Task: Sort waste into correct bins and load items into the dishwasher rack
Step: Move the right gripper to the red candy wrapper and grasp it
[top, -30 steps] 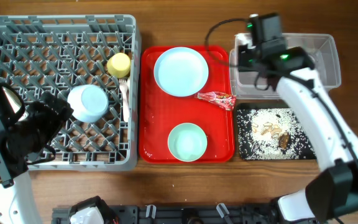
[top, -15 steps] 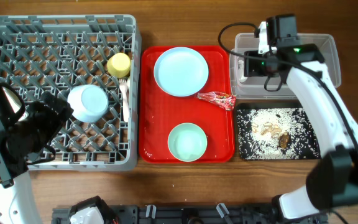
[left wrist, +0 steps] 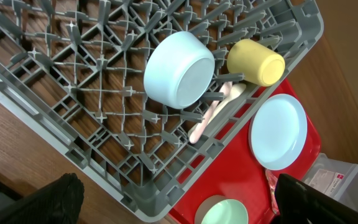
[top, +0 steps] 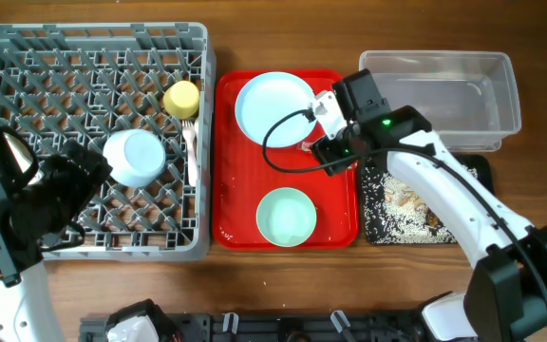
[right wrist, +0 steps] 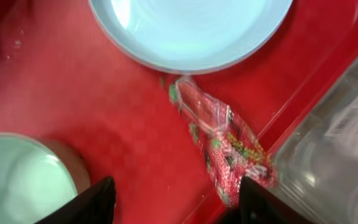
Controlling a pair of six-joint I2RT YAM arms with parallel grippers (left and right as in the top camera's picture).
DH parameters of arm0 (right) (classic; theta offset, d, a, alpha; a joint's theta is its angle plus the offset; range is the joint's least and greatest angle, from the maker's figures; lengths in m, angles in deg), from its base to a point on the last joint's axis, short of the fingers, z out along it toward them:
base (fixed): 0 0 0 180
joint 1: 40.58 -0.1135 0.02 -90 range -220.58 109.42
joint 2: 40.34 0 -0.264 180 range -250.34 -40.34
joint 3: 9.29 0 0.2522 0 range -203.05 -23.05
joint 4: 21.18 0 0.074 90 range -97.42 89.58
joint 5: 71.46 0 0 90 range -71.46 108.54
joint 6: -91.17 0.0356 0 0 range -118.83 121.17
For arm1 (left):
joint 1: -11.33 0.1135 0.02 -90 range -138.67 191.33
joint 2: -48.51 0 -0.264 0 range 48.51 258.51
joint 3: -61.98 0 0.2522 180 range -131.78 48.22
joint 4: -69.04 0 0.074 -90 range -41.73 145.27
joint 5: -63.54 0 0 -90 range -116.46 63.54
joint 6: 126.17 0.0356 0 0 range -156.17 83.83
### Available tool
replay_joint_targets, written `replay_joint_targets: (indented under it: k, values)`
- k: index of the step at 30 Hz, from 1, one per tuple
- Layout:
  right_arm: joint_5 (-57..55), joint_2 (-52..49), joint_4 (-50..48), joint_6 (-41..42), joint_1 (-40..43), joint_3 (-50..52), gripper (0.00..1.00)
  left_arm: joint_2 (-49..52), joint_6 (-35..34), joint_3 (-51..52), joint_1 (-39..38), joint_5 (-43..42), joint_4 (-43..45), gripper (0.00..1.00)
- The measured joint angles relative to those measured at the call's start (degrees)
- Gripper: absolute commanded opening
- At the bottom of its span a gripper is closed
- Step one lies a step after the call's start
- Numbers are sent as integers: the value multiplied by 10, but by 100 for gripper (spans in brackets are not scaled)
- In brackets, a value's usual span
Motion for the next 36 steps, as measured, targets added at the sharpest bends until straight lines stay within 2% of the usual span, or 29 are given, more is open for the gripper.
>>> replay_joint_targets:
  k: [4, 9, 14, 19, 22, 30, 36]
  values:
    - [0, 0, -67, -14, 0, 46, 67, 0, 0, 0, 0, 0, -1, 100]
    - [-3, 0, -155, -32, 0, 88, 75, 1, 0, 0, 0, 0, 0, 100]
    - [-9, -10, -184, -45, 0, 90, 79, 0, 0, 0, 0, 0, 0, 100]
    - [-13, -77, -199, -71, 0, 91, 79, 0, 0, 0, 0, 0, 0, 100]
    - [-12, -98, -201, -73, 0, 91, 77, 0, 0, 0, 0, 0, 0, 100]
    - [36, -101, -155, -55, 0, 91, 59, 0, 0, 0, 0, 0, 0, 100]
    - [50, -101, -148, -49, 0, 91, 54, 0, 0, 0, 0, 0, 0, 100]
